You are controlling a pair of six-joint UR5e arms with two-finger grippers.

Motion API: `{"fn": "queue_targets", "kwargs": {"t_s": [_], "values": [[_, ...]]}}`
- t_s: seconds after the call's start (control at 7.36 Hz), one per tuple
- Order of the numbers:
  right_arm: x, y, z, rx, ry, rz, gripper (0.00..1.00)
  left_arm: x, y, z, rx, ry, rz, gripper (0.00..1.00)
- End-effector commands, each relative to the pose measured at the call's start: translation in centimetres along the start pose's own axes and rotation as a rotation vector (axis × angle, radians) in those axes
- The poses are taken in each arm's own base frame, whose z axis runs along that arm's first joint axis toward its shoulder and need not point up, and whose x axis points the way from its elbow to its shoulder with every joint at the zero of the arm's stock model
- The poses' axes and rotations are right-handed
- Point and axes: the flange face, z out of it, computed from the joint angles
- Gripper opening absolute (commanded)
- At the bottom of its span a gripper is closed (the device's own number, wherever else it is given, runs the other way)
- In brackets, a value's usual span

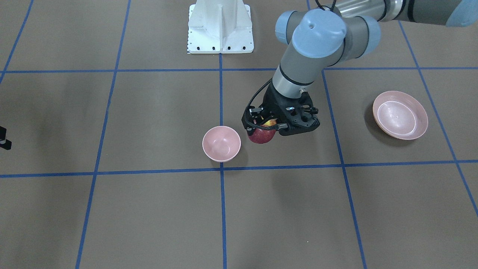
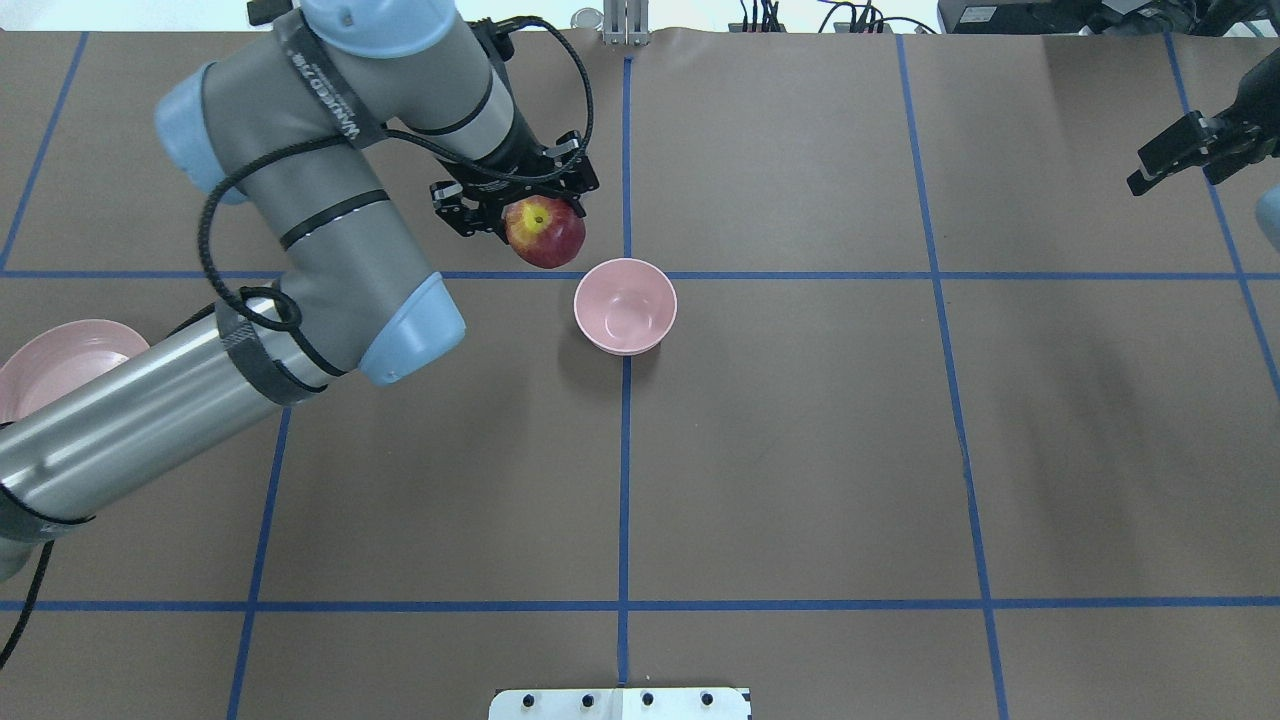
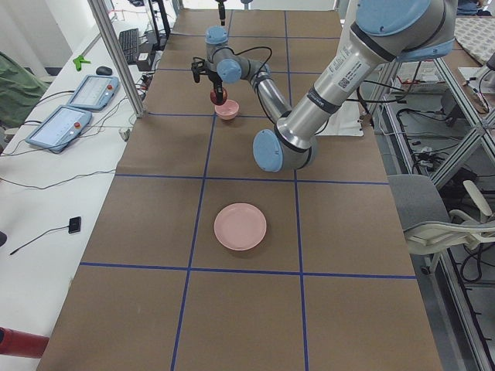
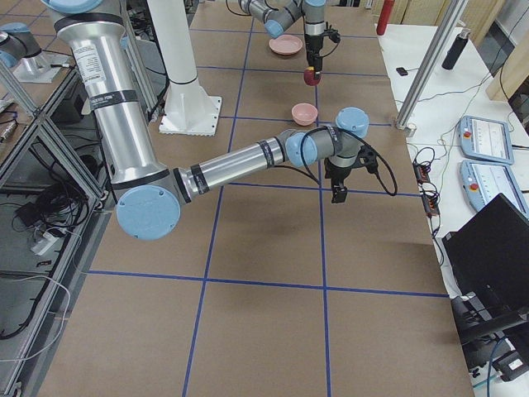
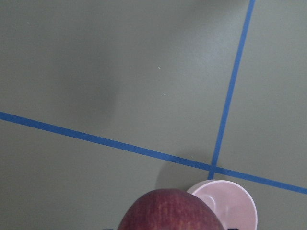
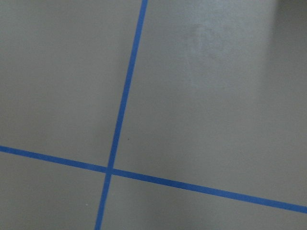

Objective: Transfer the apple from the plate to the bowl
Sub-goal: 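Lift the apple with the left gripper and carry it toward the bowl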

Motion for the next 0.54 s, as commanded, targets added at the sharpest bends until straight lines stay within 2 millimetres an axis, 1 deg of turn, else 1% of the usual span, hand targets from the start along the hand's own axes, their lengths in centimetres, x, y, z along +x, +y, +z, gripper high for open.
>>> {"fn": "queue_targets", "kwargs": {"t_s": [0.0,0.14,0.27,0.41], "values": [[0.6,0.6,0.3,-0.002,0.006,-0.001,1.0,3.0,2.8,4.9,0.017,-0.019,0.017,0.0],[0.4,0.4,0.2,0.0,0.005,-0.004,1.0,2.8,2.9,7.3,0.018,-0.018,0.01,0.0],[0.1,0.4,-0.1,0.007,0.004,-0.004,1.0,2.6,3.2,8.7,0.008,-0.029,0.007,0.0],[-0.2,0.7,-0.5,0.014,0.002,-0.009,1.0,3.0,3.7,9.3,-0.001,-0.036,0.011,0.0]]}}
